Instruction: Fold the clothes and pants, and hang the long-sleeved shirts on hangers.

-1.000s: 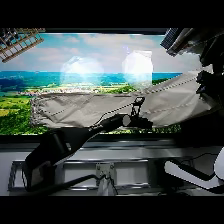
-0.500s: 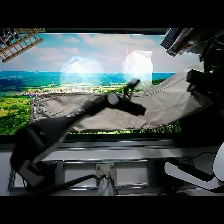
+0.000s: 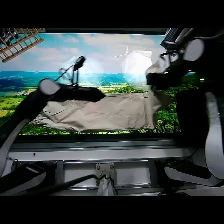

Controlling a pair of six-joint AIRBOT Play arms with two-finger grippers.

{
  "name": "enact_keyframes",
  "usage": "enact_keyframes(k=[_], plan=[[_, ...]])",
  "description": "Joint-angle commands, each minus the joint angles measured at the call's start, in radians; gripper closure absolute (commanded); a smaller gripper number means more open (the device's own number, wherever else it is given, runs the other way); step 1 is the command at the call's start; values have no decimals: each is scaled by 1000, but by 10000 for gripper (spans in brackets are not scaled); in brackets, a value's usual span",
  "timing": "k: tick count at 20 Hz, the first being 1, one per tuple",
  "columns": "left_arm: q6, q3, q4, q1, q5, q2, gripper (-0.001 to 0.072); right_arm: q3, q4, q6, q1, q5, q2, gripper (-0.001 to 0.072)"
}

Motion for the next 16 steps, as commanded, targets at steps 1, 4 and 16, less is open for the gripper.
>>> enact_keyframes(k=[1, 4, 16], plan=[[-3, -184, 0, 101, -9, 248, 700, -1, 10, 63, 149, -79, -65, 695], [-55, -245, 1, 148, -19, 401, 700, -1, 12, 69, 250, -153, -117, 695], [-237, -251, 227, 164, -72, 598, 699, -1, 176, 82, 374, -406, -341, 583]])
